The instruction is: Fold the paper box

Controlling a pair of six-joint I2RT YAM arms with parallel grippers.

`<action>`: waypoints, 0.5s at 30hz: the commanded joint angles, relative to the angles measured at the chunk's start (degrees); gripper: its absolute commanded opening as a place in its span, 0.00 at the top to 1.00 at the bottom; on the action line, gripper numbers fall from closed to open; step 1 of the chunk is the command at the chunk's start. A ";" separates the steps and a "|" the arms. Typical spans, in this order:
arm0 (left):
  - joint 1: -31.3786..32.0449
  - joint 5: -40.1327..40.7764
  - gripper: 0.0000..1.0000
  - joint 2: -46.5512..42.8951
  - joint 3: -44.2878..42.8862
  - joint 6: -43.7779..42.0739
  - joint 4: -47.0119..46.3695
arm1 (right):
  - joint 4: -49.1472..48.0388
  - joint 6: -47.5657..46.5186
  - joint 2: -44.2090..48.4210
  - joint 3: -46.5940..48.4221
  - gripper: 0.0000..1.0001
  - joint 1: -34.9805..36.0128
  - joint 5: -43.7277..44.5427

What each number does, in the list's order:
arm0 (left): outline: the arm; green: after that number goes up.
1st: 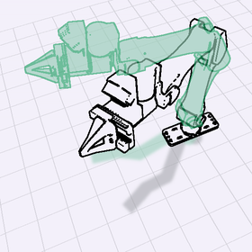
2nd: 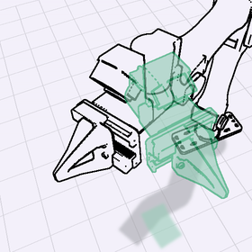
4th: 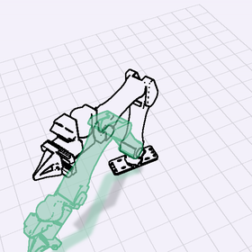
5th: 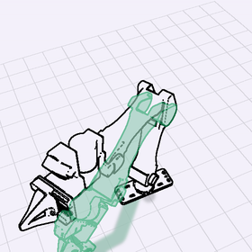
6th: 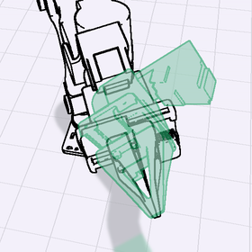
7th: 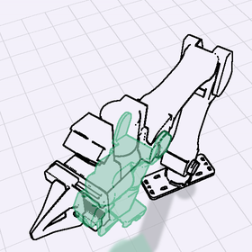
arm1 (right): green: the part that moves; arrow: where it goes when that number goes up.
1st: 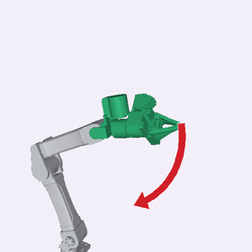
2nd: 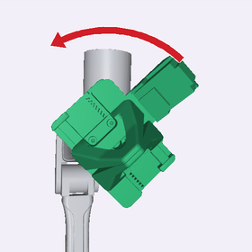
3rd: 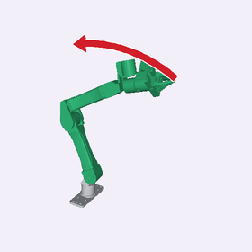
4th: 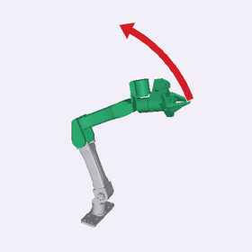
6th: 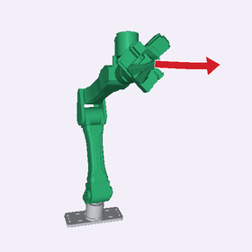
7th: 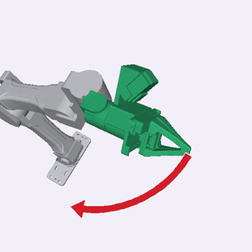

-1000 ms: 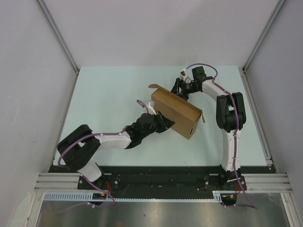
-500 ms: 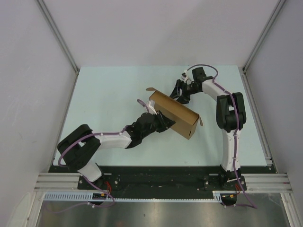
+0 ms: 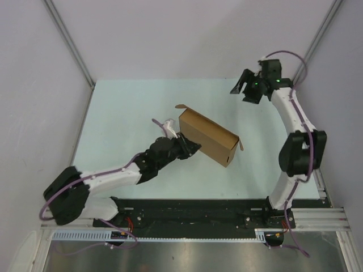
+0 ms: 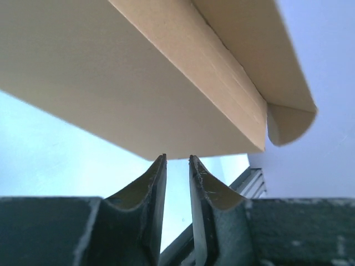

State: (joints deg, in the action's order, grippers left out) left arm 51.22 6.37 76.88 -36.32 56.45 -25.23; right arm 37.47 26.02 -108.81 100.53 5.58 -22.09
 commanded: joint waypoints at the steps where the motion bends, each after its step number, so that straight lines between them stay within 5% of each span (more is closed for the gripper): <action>1: 0.19 5.74 0.71 -13.92 2.82 -5.37 12.29 | 2.68 0.53 17.74 2.31 0.23 0.03 22.06; 5: -0.94 16.20 0.64 -27.73 5.72 -8.71 27.82 | 4.36 -5.17 31.01 -3.83 0.22 7.40 39.43; 7: -2.35 20.25 0.51 -33.80 6.25 -9.77 31.20 | 2.44 -6.76 39.53 -11.47 0.22 13.62 44.30; 9: -6.47 20.44 0.25 -37.40 6.26 -10.56 34.46 | 4.86 -8.43 45.32 -15.52 0.20 17.60 49.67; 11: -11.91 17.99 0.15 -37.77 5.04 -13.01 35.34 | 10.05 -8.71 46.67 -15.10 0.19 23.13 53.36; 15: -17.46 13.50 0.12 -33.47 -0.15 -18.29 37.01 | 23.49 -1.97 49.83 -15.80 0.19 34.65 61.27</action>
State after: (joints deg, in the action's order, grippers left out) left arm 37.15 21.71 39.55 -31.66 44.73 6.31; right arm 46.70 19.94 -58.41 87.26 32.25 26.98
